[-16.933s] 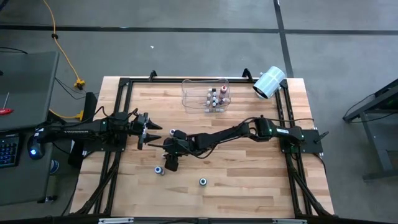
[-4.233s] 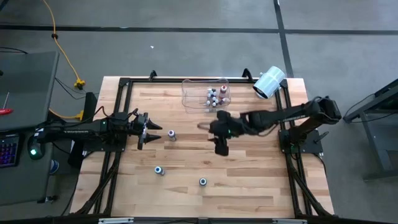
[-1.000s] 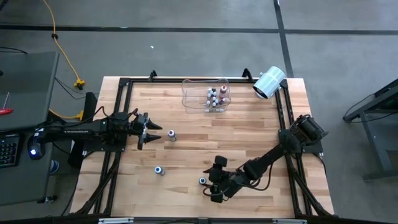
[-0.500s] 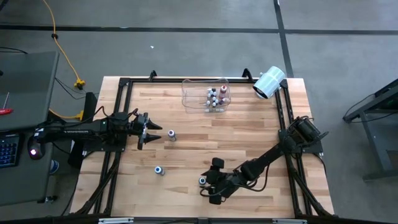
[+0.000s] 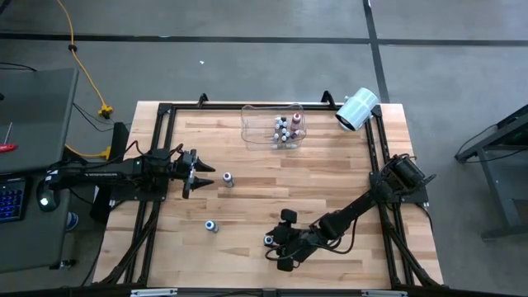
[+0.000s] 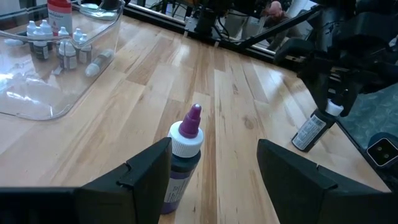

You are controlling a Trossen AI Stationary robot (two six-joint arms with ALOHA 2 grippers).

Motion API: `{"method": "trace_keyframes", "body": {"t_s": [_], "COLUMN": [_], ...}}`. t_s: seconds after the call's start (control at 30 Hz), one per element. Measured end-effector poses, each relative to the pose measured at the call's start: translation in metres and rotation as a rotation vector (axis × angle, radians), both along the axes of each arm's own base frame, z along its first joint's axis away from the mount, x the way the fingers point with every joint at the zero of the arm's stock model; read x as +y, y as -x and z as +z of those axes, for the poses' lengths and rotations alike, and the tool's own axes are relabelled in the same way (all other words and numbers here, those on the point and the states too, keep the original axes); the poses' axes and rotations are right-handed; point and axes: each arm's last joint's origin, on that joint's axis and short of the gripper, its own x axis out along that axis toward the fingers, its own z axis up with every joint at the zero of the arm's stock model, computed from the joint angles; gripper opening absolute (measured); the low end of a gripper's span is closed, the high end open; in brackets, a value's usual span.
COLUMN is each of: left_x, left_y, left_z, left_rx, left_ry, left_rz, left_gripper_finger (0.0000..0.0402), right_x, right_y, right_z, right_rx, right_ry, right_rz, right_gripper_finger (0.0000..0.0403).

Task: Pick & Place food coloring
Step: Put the large black food coloring into the transparent container

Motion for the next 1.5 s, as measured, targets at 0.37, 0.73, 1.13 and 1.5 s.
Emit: {"method": "trace_keyframes", "body": {"t_s": [0.37,0.73,1.13,1.5], "left_x": [0.0,0.0,0.0,0.0], "left_y": [0.0,0.0,0.0,0.0], "left_z": [0.0,0.0,0.0,0.0], "left_rx": [0.0,0.0,0.0,0.0], "left_ry": [0.0,0.0,0.0,0.0], "left_rz": [0.0,0.0,0.0,0.0], "left_gripper_finger": [0.0234,0.0234,0.0234,0.0234], "right_x": [0.0,0.001,-0.001,-0.013], "right_y": [-0.001,0.0,0.002,0.007], "right_z": [0.001,0.001,0.007,0.043], "right_rx": [-0.012,-0.003,-0.005,-0.079], "right_ry": [-0.01,-0.018,-0.003,0.003], "right_rz": [0.003,0.018,0.013,-0.04], "right_gripper_finger": [0.0116,0.0113,0.0113,0.0113]}}
